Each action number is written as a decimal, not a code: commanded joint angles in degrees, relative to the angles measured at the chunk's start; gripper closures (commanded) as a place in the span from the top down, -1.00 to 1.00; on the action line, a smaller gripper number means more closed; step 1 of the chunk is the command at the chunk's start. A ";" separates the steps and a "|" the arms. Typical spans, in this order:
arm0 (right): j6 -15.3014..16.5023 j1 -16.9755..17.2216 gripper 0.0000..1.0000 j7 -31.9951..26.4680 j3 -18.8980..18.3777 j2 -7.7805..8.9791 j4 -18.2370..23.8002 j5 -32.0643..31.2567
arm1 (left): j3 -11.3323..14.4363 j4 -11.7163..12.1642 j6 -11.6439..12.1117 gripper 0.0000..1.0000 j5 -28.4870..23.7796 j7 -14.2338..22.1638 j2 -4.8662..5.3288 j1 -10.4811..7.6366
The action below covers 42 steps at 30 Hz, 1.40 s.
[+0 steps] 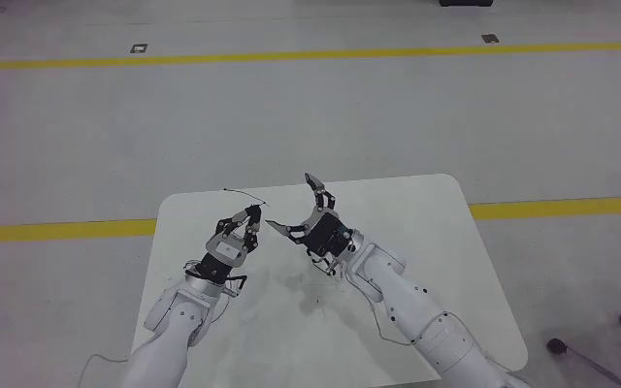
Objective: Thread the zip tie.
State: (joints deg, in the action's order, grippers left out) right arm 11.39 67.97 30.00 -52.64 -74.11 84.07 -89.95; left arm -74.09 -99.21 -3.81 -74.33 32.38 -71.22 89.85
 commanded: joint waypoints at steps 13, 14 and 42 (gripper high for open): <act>-0.28 -0.56 1.00 0.45 0.43 0.09 -0.75 0.00 | 0.00 0.00 0.00 -1.00 0.00 0.00 0.00 0.00; -0.28 -0.56 1.00 0.45 0.43 0.09 -0.75 0.00 | 0.00 0.00 0.00 -1.00 0.00 0.00 0.00 0.00; -2.48 -2.06 0.38 3.15 2.91 -0.01 -3.79 0.00 | 0.00 0.00 0.00 -1.00 0.00 0.00 0.00 0.00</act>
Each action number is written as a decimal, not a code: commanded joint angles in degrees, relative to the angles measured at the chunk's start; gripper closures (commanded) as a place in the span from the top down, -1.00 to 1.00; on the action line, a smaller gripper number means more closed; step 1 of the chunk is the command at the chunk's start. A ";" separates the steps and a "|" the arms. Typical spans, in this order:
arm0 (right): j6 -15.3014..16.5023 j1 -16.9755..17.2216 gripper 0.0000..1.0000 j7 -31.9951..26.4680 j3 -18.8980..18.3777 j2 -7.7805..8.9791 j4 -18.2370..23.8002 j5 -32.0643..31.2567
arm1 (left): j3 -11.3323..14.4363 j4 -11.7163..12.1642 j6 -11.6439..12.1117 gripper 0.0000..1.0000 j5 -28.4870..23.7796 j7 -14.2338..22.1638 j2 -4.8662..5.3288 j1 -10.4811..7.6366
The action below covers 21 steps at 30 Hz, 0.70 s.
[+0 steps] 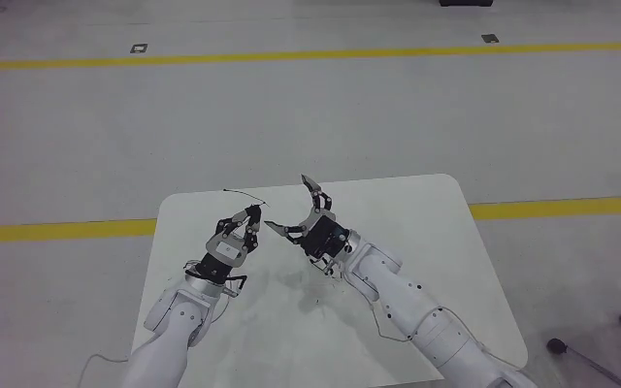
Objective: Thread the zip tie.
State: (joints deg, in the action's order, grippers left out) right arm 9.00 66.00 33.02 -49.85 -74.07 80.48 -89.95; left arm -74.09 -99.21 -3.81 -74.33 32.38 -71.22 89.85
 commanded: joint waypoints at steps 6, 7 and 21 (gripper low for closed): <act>-0.77 -0.75 -0.02 1.00 0.86 -0.42 -1.37 0.00 | 0.00 0.00 0.00 -1.00 0.00 0.00 0.00 0.00; -0.84 -0.85 -0.02 1.09 0.94 -0.48 -1.56 0.00 | 0.00 0.00 0.00 -1.00 0.00 0.00 0.00 0.00; 0.84 -1.81 -0.14 2.18 1.49 -1.47 -3.38 0.85 | 0.00 0.00 0.00 -1.00 0.00 0.00 0.00 0.00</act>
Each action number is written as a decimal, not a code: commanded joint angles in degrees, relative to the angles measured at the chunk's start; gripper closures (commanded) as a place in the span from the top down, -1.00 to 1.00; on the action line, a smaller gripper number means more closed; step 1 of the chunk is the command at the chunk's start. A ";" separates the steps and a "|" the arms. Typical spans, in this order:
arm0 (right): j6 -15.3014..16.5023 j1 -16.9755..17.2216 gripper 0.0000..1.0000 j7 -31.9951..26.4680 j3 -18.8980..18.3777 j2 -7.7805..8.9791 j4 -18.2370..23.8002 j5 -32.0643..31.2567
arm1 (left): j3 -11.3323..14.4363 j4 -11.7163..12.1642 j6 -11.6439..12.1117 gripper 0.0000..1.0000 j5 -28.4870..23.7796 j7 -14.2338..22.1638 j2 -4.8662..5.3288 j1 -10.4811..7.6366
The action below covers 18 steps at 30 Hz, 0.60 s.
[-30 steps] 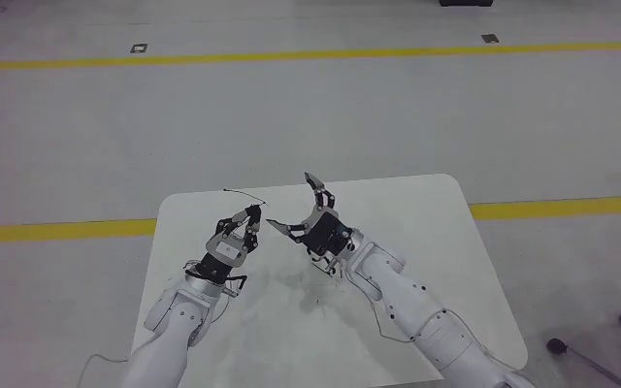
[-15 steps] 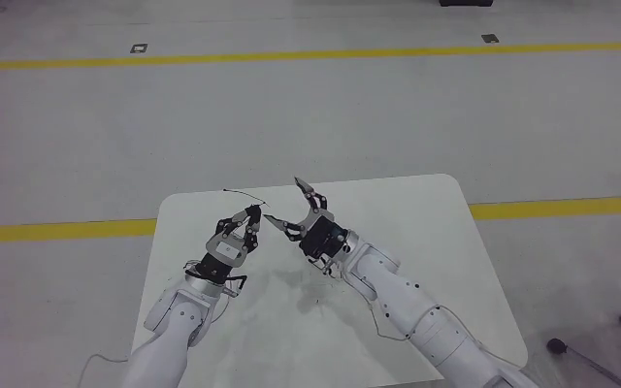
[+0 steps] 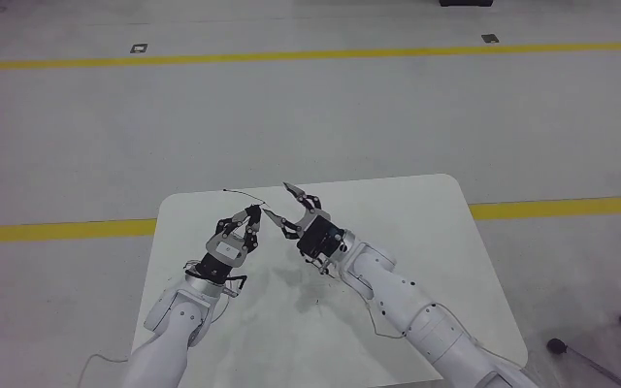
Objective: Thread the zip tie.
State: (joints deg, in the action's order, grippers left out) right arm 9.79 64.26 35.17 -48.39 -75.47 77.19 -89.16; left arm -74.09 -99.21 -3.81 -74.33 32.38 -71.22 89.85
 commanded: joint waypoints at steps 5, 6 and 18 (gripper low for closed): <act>0.60 -0.39 -0.24 0.10 0.30 -0.47 -0.48 0.25 | 0.00 0.00 0.00 -1.00 0.00 0.00 0.00 0.00; 0.73 -0.41 -0.26 0.10 0.35 -0.53 -0.53 0.26 | 0.00 0.00 0.00 -1.00 0.00 0.00 0.00 0.00; 1.52 -0.56 -0.64 0.24 0.60 -1.24 -1.40 0.03 | 0.00 0.00 0.00 -1.00 0.00 0.00 0.00 0.00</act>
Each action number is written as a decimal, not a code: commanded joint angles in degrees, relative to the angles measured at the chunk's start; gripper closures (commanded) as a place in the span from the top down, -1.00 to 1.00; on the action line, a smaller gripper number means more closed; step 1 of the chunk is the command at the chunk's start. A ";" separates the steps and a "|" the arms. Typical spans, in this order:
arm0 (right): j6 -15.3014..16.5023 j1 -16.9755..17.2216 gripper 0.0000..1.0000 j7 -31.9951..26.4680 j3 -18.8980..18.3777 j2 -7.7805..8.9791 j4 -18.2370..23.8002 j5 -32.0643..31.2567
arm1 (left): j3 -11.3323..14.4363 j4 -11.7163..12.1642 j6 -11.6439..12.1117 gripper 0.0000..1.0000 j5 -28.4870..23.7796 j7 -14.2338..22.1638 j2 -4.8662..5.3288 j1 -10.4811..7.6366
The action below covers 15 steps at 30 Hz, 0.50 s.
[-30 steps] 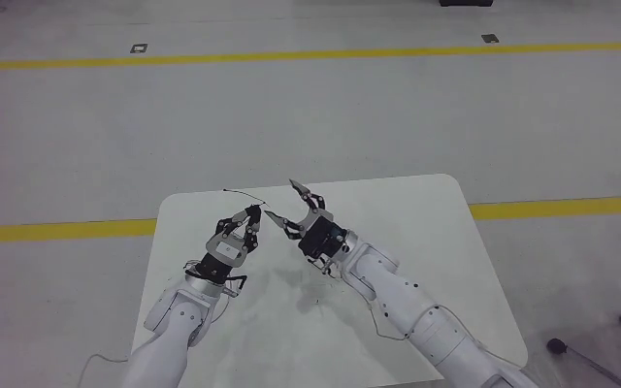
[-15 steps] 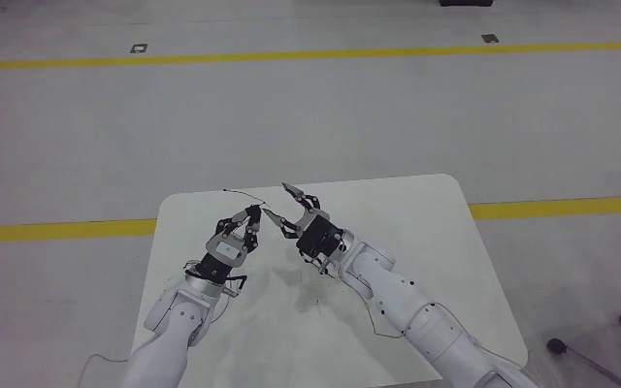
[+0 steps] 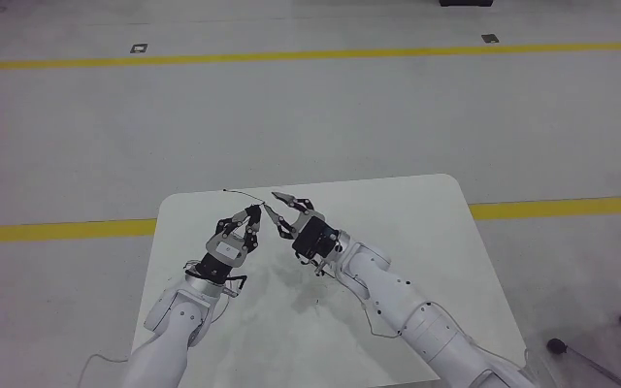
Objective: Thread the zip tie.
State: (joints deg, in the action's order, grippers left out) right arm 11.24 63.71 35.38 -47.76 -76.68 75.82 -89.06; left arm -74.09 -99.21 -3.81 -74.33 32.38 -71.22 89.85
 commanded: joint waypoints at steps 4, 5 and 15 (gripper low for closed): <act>0.41 -0.03 -0.58 0.13 -0.16 -0.17 -0.17 -0.28 | 0.00 0.00 0.00 -1.00 0.00 0.00 0.00 0.00; 0.51 -0.02 -0.60 0.15 -0.19 -0.20 -0.21 -0.31 | 0.00 0.00 0.00 -1.00 0.00 0.00 0.00 0.00; 1.29 0.18 -0.66 0.56 -0.45 -0.52 -0.30 -0.61 | 0.00 0.00 0.00 -1.00 0.00 0.00 0.00 0.00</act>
State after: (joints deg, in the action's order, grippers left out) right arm 12.47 63.86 35.87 -48.17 -77.18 75.50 -89.63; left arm -74.09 -99.21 -3.81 -74.33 32.38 -71.22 89.85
